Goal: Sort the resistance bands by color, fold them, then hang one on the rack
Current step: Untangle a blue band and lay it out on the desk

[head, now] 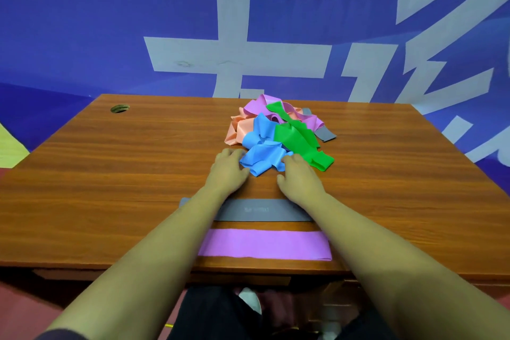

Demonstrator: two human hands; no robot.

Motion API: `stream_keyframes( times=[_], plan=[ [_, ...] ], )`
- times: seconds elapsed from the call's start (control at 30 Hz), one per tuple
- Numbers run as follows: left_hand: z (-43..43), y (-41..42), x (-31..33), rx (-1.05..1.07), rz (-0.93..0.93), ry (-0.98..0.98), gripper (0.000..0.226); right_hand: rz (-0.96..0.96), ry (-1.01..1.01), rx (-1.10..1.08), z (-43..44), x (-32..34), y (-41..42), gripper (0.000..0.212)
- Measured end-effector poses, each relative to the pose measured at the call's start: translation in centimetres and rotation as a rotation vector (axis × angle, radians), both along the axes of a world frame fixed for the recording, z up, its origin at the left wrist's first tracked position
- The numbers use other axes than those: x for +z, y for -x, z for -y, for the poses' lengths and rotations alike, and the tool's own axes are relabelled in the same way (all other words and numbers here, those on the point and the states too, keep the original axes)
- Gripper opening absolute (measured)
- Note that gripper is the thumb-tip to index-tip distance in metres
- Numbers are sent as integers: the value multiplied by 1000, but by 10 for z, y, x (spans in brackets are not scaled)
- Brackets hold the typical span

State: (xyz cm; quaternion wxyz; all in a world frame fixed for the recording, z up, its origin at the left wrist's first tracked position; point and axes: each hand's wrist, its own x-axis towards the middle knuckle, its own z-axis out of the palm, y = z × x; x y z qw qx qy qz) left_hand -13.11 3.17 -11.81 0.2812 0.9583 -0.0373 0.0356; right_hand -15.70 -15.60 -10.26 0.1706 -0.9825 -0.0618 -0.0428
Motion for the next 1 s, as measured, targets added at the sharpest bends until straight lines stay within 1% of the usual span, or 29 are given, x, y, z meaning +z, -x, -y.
stream_keyframes(
  times=[0.03,0.1,0.2,0.3,0.37,0.43,0.5,0.53,0.57,0.6,0.67,0.7,0.73,0.77,0.8,0.83,0.9,1.0],
  plan=[
    [1,-6,-5,11,-19,-35,50,-8,12,-17,1,-5,-7,36],
    [3,-15,-11,13,13,-85,41,8,55,-44,2,-15,-18,31],
    [4,-23,-17,-4,65,-40,26,91,59,-57,8,-25,-31,20],
    [0,-29,-19,-4,47,15,26,179,65,-19,15,-26,-38,16],
    [-2,-29,-16,21,-4,177,32,239,-49,25,18,-15,-35,16],
    [-1,-23,-10,29,-28,342,51,302,-244,54,19,6,-28,12],
    [0,-15,1,-11,112,386,67,306,-410,71,19,34,-22,7],
    [2,-11,8,-56,205,405,68,290,-475,82,19,50,-20,8],
    [5,-8,16,-120,270,447,66,271,-536,94,18,67,-17,11],
    [10,-5,26,-197,283,521,64,257,-594,109,16,82,-16,12],
    [23,5,54,-303,161,714,61,248,-687,139,12,111,-14,14],
    [30,8,67,-330,110,798,54,245,-718,144,10,124,-13,14],
    [35,12,79,-347,86,857,41,247,-745,143,8,136,-12,14],
    [39,15,89,-366,91,881,27,251,-773,142,8,147,-10,14],
    [43,19,97,-384,106,899,18,258,-801,138,7,158,-6,14],
    [46,25,105,-402,123,931,18,266,-827,128,8,167,-3,14],
    [50,35,117,-404,164,985,25,286,-866,107,12,182,6,14],
    [54,43,124,-358,180,987,22,278,-888,84,18,191,16,15]
  ],
)
